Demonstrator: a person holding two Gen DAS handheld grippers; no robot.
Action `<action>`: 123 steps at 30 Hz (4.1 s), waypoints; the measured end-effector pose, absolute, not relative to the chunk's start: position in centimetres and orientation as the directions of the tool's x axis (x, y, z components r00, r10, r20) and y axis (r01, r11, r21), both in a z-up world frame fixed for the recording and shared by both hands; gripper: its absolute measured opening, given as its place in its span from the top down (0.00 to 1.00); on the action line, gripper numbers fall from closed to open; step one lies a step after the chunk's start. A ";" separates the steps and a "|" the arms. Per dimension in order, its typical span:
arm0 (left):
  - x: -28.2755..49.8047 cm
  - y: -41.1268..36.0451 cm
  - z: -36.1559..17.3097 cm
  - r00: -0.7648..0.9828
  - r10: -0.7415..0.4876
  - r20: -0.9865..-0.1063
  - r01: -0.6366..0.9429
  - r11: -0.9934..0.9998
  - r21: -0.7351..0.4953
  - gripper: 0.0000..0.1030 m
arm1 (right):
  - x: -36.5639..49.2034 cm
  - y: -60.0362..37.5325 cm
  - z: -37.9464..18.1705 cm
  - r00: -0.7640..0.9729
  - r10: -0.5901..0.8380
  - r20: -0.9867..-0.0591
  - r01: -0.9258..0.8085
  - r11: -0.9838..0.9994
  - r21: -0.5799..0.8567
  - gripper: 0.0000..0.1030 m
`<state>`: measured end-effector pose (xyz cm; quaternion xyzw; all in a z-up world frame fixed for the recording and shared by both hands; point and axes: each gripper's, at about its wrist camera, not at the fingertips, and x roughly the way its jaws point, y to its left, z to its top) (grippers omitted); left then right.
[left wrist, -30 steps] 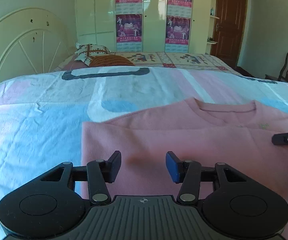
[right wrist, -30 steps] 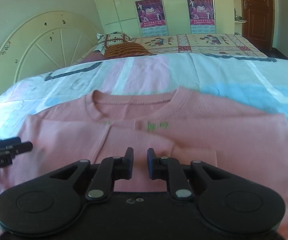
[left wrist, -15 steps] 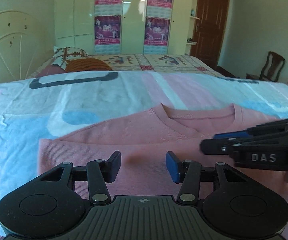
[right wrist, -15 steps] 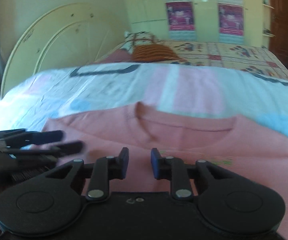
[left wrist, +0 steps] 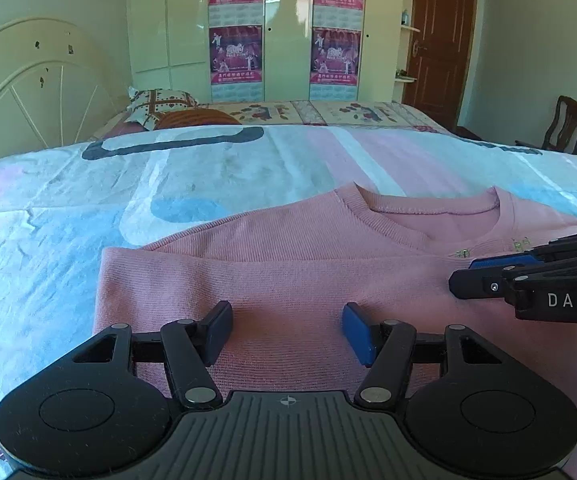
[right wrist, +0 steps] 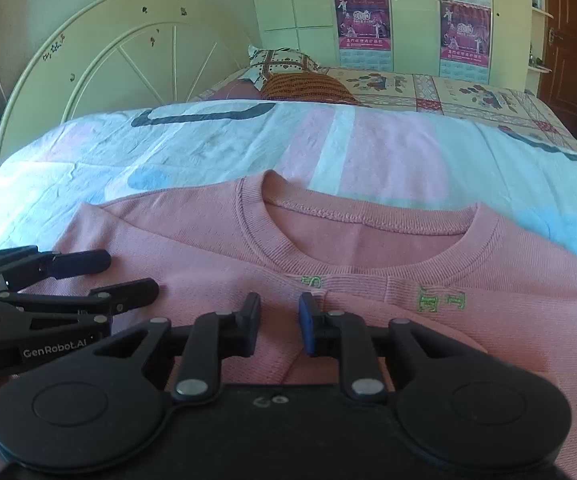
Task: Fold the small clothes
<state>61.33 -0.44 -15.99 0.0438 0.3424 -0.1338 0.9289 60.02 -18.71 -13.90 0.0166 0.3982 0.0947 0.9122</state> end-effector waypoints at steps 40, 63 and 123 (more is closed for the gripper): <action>49.3 6.1 -15.7 0.737 -0.152 -0.659 0.190 0.982 -0.014 0.34 | 47.9 -26.8 -13.4 0.695 0.005 -0.719 0.025 0.999 0.031 0.86; 49.6 5.9 -16.2 0.734 -0.144 -0.664 0.188 0.982 -0.006 0.34 | 47.3 -24.9 -11.9 0.738 -0.009 -0.674 0.038 0.999 0.029 0.77; 24.2 18.0 -17.9 0.598 -0.521 -0.609 -0.015 0.753 -0.658 0.40 | 16.2 -38.2 -15.3 0.719 0.295 -0.630 0.256 0.730 0.634 0.59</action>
